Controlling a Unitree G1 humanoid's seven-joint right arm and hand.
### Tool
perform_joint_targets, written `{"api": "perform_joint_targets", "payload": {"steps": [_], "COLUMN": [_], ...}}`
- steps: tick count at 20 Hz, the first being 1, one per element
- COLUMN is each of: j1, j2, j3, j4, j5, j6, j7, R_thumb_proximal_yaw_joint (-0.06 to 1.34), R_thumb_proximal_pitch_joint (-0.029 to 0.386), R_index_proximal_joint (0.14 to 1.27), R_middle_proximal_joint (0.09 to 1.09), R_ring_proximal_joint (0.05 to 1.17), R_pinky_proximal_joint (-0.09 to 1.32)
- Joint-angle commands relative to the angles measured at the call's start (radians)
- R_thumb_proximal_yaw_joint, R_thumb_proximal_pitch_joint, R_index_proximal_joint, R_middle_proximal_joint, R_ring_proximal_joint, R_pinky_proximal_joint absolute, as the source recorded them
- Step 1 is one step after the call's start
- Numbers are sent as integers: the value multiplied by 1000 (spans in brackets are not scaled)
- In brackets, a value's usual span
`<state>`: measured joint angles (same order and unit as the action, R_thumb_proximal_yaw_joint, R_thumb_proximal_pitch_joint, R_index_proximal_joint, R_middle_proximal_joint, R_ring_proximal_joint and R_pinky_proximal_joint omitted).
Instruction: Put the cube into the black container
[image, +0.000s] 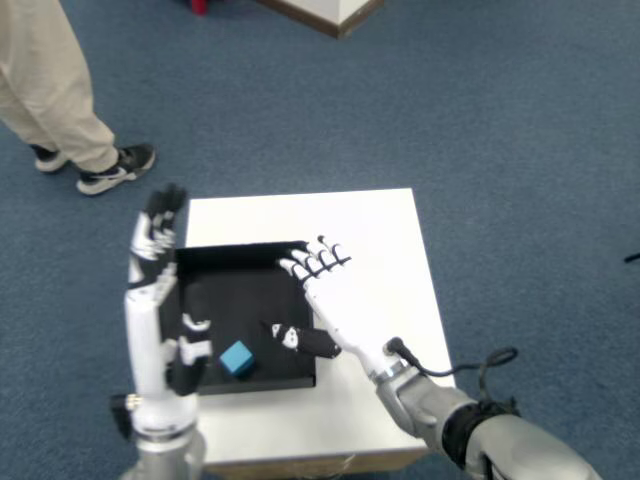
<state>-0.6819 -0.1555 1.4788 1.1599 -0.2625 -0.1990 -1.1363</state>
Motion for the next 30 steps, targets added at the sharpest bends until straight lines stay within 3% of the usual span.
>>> {"api": "perform_joint_targets", "payload": {"steps": [1, 6, 17, 20, 24, 26, 30], "j1": [-72, -70, -18, 23, 42, 64, 93], "j2": [-13, -38, -265, -285, -310, -297, -253], "j3": [-43, -76, -110, -137, -156, -159, -174], "j4": [-34, -29, -88, -37, -20, 39, 134], "j5": [42, 69, 53, 100, 107, 133, 253], "j6": [-65, -179, -700, -870, -1014, -1050, -1167], "j7": [-83, -174, -452, -468, -475, -455, -353], "R_thumb_proximal_yaw_joint": [340, 315, 297, 204, 215, 210, 180], "R_thumb_proximal_pitch_joint": [1, -16, -15, 7, 75, 99, 101], "R_index_proximal_joint": [295, 219, 174, 168, 175, 177, 174], "R_middle_proximal_joint": [255, 189, 150, 165, 176, 178, 177], "R_ring_proximal_joint": [261, 200, 158, 215, 218, 223, 230], "R_pinky_proximal_joint": [185, 136, 116, 140, 135, 145, 165]}}
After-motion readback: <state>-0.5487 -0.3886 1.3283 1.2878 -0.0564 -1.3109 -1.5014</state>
